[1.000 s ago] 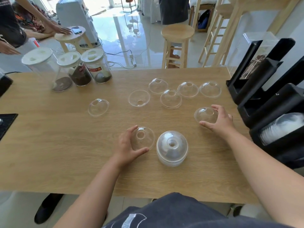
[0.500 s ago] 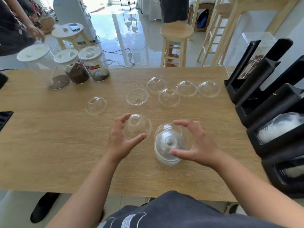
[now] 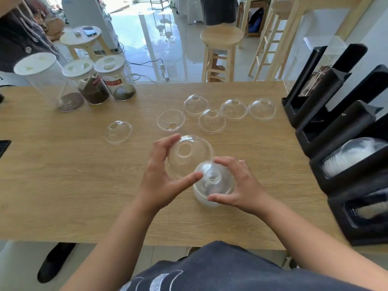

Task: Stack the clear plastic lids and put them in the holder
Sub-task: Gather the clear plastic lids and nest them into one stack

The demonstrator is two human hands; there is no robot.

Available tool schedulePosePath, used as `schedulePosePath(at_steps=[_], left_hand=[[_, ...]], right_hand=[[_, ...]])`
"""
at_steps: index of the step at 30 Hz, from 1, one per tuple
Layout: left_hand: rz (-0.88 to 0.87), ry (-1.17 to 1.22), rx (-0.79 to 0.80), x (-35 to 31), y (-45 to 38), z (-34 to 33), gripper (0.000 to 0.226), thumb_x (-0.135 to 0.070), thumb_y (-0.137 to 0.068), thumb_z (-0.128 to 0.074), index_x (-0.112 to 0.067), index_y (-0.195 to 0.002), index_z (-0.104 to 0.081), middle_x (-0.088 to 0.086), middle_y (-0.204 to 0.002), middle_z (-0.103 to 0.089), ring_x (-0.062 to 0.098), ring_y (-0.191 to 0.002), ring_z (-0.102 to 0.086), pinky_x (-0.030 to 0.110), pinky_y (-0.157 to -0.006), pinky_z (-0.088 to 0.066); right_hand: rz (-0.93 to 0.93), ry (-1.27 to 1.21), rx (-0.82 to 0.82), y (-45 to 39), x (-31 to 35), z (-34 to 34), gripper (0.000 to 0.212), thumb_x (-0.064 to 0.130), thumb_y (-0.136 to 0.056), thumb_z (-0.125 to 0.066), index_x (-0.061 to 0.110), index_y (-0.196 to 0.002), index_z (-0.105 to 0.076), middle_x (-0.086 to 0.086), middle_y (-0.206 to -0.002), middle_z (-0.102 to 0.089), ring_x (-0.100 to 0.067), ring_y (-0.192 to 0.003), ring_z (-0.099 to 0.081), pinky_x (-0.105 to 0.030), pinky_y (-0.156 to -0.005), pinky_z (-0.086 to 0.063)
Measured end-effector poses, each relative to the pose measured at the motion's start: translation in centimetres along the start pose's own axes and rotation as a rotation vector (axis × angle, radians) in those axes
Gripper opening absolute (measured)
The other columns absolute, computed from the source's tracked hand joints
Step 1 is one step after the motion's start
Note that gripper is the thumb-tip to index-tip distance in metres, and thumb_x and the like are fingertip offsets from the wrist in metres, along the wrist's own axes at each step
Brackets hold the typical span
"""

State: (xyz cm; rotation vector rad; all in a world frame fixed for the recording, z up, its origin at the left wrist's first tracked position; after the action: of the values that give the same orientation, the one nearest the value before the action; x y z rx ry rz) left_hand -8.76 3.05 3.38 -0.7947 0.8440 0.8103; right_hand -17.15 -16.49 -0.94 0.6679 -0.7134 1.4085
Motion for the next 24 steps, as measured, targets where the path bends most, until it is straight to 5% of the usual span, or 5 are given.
schedulePosePath(at_steps=[4, 7, 13, 19, 24], left_hand=[[-0.064, -0.133, 0.087, -0.6, 0.9, -1.6, 0.088, -0.051, -0.063, -0.083, -0.03, -0.138, -0.041, -0.005, -0.133, -0.047, 0.008, -0.126, -0.048, 0.019, -0.104, -0.04], [-0.067, -0.144, 0.176, 0.1, 1.6, -3.3, 0.089, -0.049, -0.064, -0.084, -0.025, -0.139, -0.043, -0.008, -0.134, -0.043, -0.001, -0.127, -0.042, 0.01, -0.104, -0.033], [-0.052, -0.21, 0.28, 1.8, 2.2, -5.7, 0.09, -0.054, -0.065, -0.082, -0.037, -0.141, -0.035, -0.013, -0.139, -0.037, -0.004, -0.13, -0.036, 0.002, -0.099, -0.028], [-0.042, -0.237, 0.298, 1.9, 2.1, -5.9, 0.091, -0.056, -0.066, -0.078, -0.037, -0.143, -0.032, -0.015, -0.14, -0.032, -0.001, -0.13, -0.037, 0.016, -0.102, -0.035], [0.044, -0.144, 0.287, 1.6, 1.1, -4.2, 0.084, -0.064, -0.077, -0.062, -0.039, -0.148, -0.026, -0.019, -0.148, -0.027, 0.002, -0.138, -0.03, 0.028, -0.109, -0.029]], right_hand=[[-0.113, -0.116, 0.031, 0.6, -0.9, 0.8, 0.11, 0.054, -0.053, -0.086, 0.054, -0.141, -0.021, 0.037, -0.134, -0.025, -0.01, -0.134, -0.028, -0.037, -0.109, -0.028], [-0.183, -0.121, 0.07, 1.3, -2.0, 1.5, 0.111, 0.052, -0.056, -0.087, 0.058, -0.142, -0.016, 0.031, -0.144, -0.022, -0.007, -0.139, -0.019, -0.04, -0.114, -0.023], [-0.312, -0.052, 0.211, 2.6, -4.5, 2.2, 0.114, 0.056, -0.056, -0.084, 0.056, -0.145, -0.013, 0.028, -0.155, -0.008, -0.009, -0.144, -0.004, -0.046, -0.118, -0.015], [-0.348, -0.073, 0.231, 2.4, -5.5, 2.9, 0.112, 0.059, -0.055, -0.083, 0.057, -0.144, -0.015, 0.025, -0.156, -0.009, -0.013, -0.146, -0.003, -0.049, -0.119, -0.014], [-0.352, -0.126, 0.168, 0.0, -5.8, 5.0, 0.09, 0.067, -0.066, -0.067, 0.055, -0.144, -0.023, 0.017, -0.158, -0.015, -0.018, -0.147, -0.007, -0.053, -0.118, -0.013]])
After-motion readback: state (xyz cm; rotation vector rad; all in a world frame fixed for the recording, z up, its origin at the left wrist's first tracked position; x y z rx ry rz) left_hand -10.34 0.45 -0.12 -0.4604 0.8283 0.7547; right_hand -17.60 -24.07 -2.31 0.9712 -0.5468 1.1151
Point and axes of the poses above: each hand's wrist, its own y-axis away from the middle knuckle, its own z-axis out of the back of the hand, x = y × z, the point moved 4 cm from there along -y, towards the middle knuckle
